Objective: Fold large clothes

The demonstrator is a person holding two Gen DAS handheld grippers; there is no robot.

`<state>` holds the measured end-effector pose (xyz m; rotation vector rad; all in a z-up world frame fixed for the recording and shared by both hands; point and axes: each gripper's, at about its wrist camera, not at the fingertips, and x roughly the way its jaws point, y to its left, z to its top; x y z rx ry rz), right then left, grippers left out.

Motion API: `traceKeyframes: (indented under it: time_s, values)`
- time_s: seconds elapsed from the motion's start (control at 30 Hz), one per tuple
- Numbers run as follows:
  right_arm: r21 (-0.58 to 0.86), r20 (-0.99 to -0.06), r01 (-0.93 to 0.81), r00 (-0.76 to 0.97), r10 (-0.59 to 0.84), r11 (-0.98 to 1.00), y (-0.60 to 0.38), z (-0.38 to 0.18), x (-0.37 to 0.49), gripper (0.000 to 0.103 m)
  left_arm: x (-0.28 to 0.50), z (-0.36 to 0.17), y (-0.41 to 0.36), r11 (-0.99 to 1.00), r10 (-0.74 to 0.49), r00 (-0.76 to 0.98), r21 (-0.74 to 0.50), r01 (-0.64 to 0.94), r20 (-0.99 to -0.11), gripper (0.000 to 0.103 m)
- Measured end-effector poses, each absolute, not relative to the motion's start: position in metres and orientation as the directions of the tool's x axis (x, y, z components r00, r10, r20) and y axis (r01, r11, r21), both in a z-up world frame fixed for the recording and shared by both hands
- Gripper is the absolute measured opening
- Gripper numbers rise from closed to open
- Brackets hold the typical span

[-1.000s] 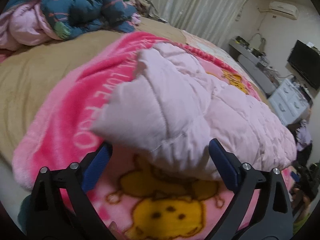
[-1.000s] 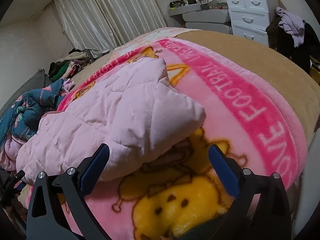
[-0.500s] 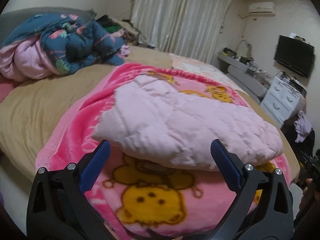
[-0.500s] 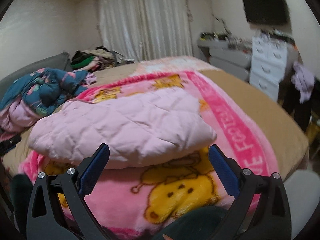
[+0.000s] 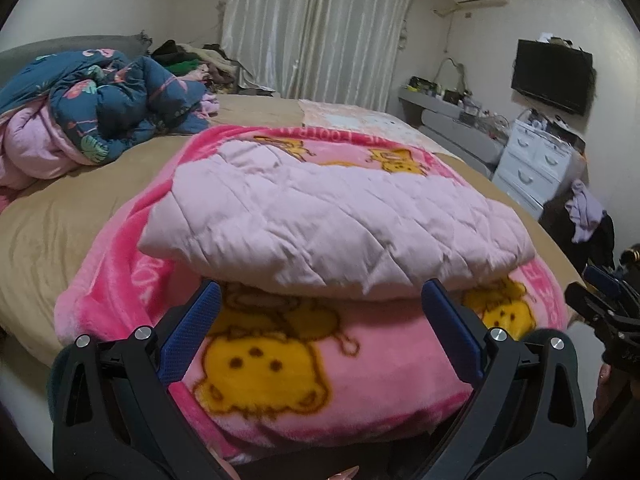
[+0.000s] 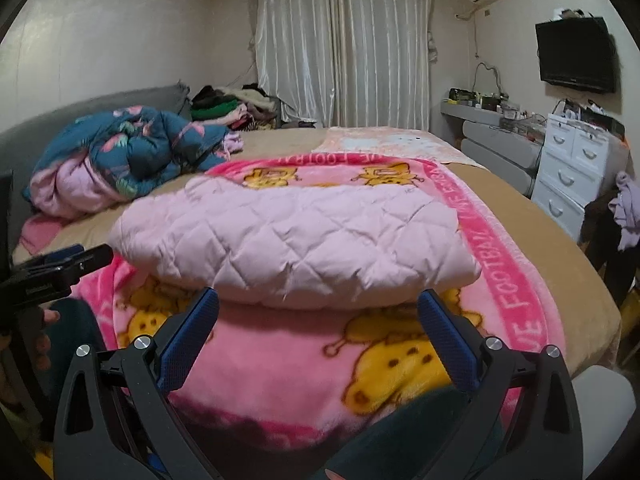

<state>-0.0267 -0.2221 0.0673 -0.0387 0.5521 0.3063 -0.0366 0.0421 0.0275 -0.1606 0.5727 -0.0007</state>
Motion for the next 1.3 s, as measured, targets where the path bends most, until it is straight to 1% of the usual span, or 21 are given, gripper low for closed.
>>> traceKeyframes:
  time_s: [0.1,0.2,0.37,0.53,1.3]
  values:
    - [0.061,-0.536,-0.300,0.794,0.285,0.952,-0.219,0.059,-0.033,0.099,-0.043,0.020,0.036,0.988,-0.064,0.835,-0.150,-0.023,-0.547,0.094]
    - [0.051,-0.516,-0.283,0.813,0.268,0.958,-0.215,0.056,-0.038,0.099,-0.043,0.016,0.033,0.989,-0.076,0.828,-0.147,-0.007,-0.555,0.094]
    - [0.076,-0.506,-0.286,0.814,0.284,0.955,-0.216,0.059,-0.035,0.099,-0.046,0.017,0.034,0.987,-0.076,0.831,-0.158,-0.014,-0.552,0.094]
    - [0.068,-0.531,-0.301,0.796,0.290,0.951,-0.210,0.054,-0.033,0.099,-0.046,0.019,0.037,0.988,-0.063,0.831,-0.153,-0.027,-0.552,0.094]
    - [0.061,-0.529,-0.305,0.798,0.290,0.951,-0.207,0.056,-0.035,0.099,-0.049,0.024,0.036,0.993,-0.023,0.832,-0.112,-0.048,-0.554,0.094]
